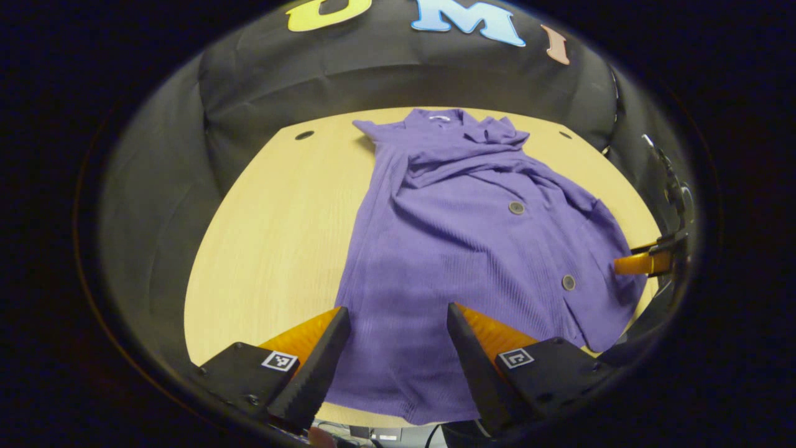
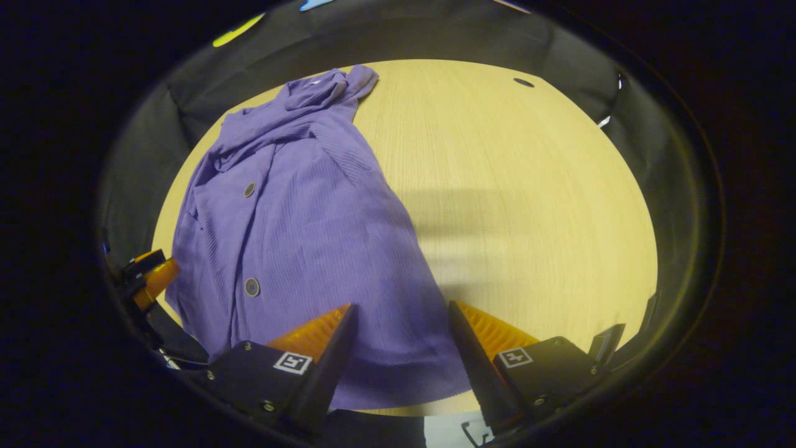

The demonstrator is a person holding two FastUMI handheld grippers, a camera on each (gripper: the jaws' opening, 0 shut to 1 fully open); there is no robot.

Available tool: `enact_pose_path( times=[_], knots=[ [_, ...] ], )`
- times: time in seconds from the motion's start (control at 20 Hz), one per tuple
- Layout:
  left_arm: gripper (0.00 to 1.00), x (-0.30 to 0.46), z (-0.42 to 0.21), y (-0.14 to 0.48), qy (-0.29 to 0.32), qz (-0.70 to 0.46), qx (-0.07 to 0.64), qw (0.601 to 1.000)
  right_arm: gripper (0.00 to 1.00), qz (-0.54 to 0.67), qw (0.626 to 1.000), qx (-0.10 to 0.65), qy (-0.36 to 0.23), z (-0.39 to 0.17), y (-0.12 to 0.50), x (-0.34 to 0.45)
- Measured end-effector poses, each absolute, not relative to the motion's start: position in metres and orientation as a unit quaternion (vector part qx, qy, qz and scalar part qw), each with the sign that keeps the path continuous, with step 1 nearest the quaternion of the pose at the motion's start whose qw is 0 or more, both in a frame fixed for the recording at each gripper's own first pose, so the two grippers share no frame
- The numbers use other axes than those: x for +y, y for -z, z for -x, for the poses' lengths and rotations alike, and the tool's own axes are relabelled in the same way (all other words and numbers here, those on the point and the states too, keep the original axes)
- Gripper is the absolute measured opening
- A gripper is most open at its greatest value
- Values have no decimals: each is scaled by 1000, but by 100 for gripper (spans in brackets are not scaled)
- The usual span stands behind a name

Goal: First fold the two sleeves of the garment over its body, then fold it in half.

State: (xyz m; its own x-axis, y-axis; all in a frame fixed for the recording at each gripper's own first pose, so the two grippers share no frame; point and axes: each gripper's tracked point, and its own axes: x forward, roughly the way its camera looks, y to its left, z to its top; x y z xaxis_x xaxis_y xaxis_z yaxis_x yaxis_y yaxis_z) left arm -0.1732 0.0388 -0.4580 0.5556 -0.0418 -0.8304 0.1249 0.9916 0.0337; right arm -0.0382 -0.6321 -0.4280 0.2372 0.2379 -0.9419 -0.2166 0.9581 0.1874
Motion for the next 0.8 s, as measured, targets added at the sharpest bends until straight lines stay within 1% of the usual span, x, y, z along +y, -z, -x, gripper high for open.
enact_pose_path(
  times=[0.2,0.25,0.3,0.5,0.55,0.6,0.7,0.75,0.8],
  knots=[
    [100,49,191,480,49,-76,503,860,93,27,787,599,-143,37,431,-637],
    [100,42,182,480,59,-77,485,869,92,29,788,599,-142,37,431,-637],
    [95,37,186,482,62,-70,489,867,93,28,788,599,-141,37,431,-636],
    [84,34,183,485,53,-35,472,879,92,33,790,595,-147,37,432,-635],
    [92,34,183,485,56,-36,474,878,92,34,791,592,-150,36,431,-635],
    [84,36,184,484,59,-34,474,878,92,36,790,592,-153,36,431,-635],
    [82,38,184,484,61,-31,481,874,85,39,788,593,-164,37,431,-634],
    [77,35,184,482,64,-23,483,873,84,32,791,589,-164,36,431,-632],
    [72,32,184,485,65,-22,486,871,72,31,792,587,-166,35,433,-629]
  ],
)
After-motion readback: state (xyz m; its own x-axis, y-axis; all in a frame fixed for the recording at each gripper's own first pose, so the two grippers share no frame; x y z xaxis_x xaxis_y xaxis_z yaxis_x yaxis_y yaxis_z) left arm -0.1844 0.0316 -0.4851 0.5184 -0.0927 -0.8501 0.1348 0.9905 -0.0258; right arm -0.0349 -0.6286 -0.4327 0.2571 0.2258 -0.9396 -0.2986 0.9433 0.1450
